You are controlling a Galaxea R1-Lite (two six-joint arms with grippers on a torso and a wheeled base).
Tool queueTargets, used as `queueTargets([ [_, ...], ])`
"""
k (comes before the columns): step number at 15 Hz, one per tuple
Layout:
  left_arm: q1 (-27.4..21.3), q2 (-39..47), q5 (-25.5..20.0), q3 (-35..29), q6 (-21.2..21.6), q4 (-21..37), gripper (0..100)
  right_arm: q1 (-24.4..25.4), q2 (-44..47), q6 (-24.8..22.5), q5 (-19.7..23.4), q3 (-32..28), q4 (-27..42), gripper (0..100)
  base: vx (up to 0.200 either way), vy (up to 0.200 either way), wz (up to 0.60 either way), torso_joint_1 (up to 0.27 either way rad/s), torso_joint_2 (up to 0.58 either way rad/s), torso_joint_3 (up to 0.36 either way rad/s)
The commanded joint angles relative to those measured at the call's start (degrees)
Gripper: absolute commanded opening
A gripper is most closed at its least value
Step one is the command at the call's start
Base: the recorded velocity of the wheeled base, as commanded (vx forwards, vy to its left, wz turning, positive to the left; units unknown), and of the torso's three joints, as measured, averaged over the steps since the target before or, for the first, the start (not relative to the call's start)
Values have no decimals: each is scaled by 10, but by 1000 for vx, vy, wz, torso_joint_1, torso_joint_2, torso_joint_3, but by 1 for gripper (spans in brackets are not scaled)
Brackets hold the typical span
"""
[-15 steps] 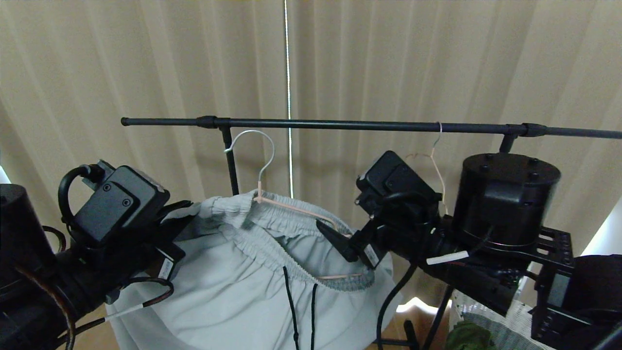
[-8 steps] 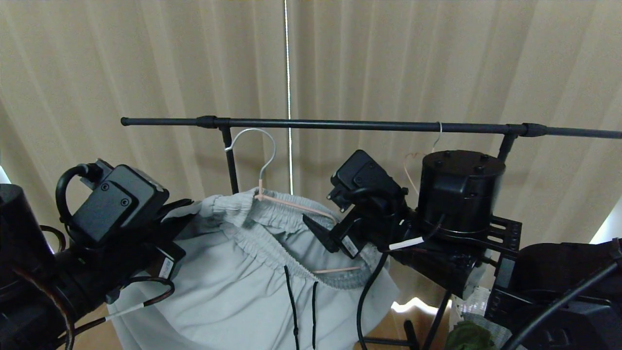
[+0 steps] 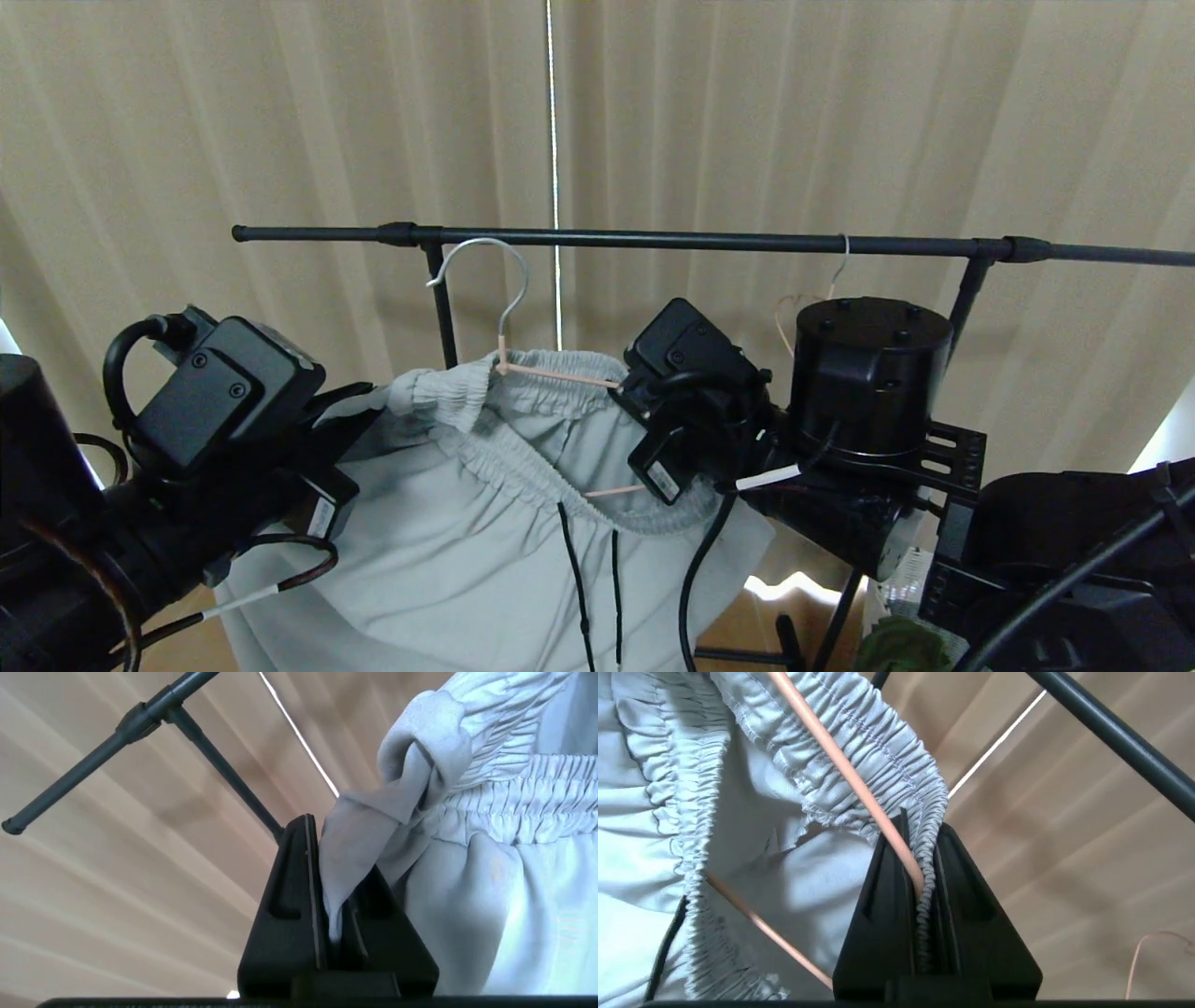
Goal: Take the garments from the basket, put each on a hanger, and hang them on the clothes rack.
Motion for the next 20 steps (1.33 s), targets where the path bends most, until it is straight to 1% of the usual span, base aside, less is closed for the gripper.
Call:
queueTargets([
  [1,0,-1,1,1,0,0,0,0,0,0,-2,1,-1,0,0,0,0,0,0,0],
  [5,-1,-8,-3,10,0,0,0,0,-4,1,-2,5,-4,0,0,0,0,0,0,0],
  [6,-7,-12,-5,11,-2,0,100,0,-7,1,-2,5,-4,0,0,0,0,0,0,0],
  [7,-21,-20,-6,15,-14,0,100,0,-8,1,-2,5,-4,0,0,0,0,0,0,0],
  [8,-41,-29,-18,17,-32,0,100,0,-13,1,-3,6,-4,0,0,0,0,0,0,0],
  [9,-50,-41,-28,17,-44,1,100,0,-20,1,-3,7,-4,0,0,0,0,0,0,0],
  [11,-50,-69,-34,26,-47,2,100,-2,-36,0,-4,14,-3,0,0,0,0,0,0,0],
  [13,-47,-129,-38,55,-68,5,100,-17,-69,-8,-7,39,-3,0,0,0,0,0,0,0],
  [15,-47,-166,-62,85,-76,7,100,-38,-84,-9,-7,44,-3,0,0,0,0,0,0,0],
  [16,-46,-173,-65,101,-76,7,100,-43,-92,-14,-9,44,-2,0,0,0,0,0,0,0],
  [17,-41,-177,-66,122,-78,7,100,-48,-101,-21,-9,45,-2,0,0,0,0,0,0,0],
  [18,-24,-178,-66,139,-78,7,100,-50,-109,-27,-9,46,-1,0,0,0,0,0,0,0],
  [20,26,-174,-76,165,-77,7,100,-51,-123,-33,-9,45,2,0,0,0,0,0,0,0],
])
